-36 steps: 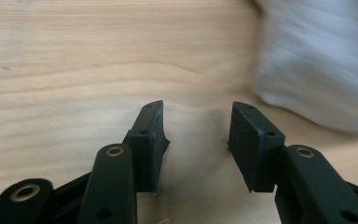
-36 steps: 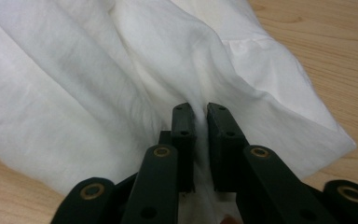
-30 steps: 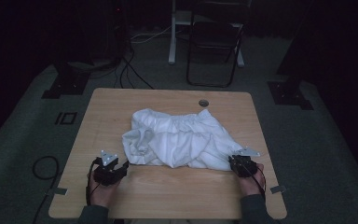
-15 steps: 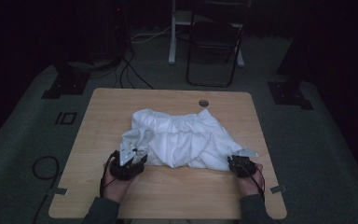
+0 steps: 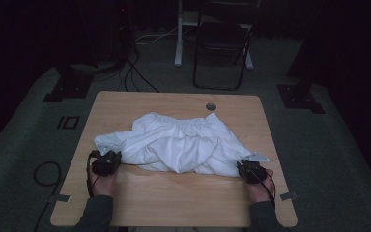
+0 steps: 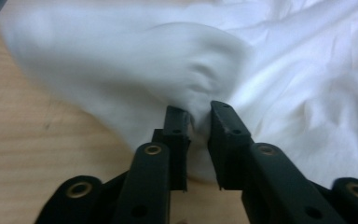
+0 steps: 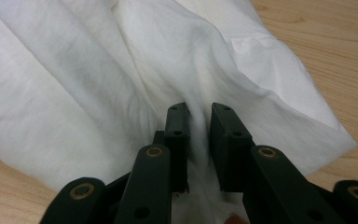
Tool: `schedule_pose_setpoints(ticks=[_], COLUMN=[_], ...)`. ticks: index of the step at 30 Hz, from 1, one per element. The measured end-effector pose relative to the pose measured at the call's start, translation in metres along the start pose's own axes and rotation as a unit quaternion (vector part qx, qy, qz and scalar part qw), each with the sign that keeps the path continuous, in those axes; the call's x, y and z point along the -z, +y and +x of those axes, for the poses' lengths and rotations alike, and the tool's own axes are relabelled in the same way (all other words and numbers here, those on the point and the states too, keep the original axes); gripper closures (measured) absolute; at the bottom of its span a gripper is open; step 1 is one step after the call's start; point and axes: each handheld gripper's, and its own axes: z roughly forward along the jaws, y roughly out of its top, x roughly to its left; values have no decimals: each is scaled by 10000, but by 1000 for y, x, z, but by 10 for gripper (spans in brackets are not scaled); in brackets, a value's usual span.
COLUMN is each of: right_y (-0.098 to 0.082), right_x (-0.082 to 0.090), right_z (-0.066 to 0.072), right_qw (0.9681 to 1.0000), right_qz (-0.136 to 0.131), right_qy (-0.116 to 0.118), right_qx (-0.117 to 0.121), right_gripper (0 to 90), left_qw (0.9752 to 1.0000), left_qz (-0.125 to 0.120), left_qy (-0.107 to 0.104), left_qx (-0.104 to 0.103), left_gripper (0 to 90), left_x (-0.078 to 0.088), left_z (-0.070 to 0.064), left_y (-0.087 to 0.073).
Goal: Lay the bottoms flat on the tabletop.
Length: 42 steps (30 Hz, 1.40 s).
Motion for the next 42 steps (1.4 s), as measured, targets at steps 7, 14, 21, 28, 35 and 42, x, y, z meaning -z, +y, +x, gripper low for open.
schedule_pose_setpoints(ticks=[7, 14, 21, 28, 35, 42], right_y=[10, 29, 61, 75, 63, 35], right_x=[15, 13, -6, -38, -15, 41], right_z=[5, 17, 21, 31, 31, 31], right_qw=[9992, 9974, 9938, 9921, 9869, 9800], right_qz=[-356, -548, -569, -121, -206, -572], right_qy=[101, 408, 949, 1237, 1569, 1827], right_qx=[126, 248, 41, 169, 303, 545], right_gripper=[699, 621, 457, 430, 842, 846], left_qw=[9977, 9958, 9864, 9841, 9826, 9795], left_qz=[-220, -160, 68, 583, 417, 229], left_qy=[-457, -657, -1402, -1299, -1404, -1558], left_qx=[-443, -624, -851, -1065, -1144, -1259], left_gripper=[626, 494, 331, 426, 824, 833], left_x=[17, 8, -13, -43, -16, 33], left_z=[-18, -31, -48, -59, -56, -44], left_y=[0, 20, 32, 25, 21, -3])
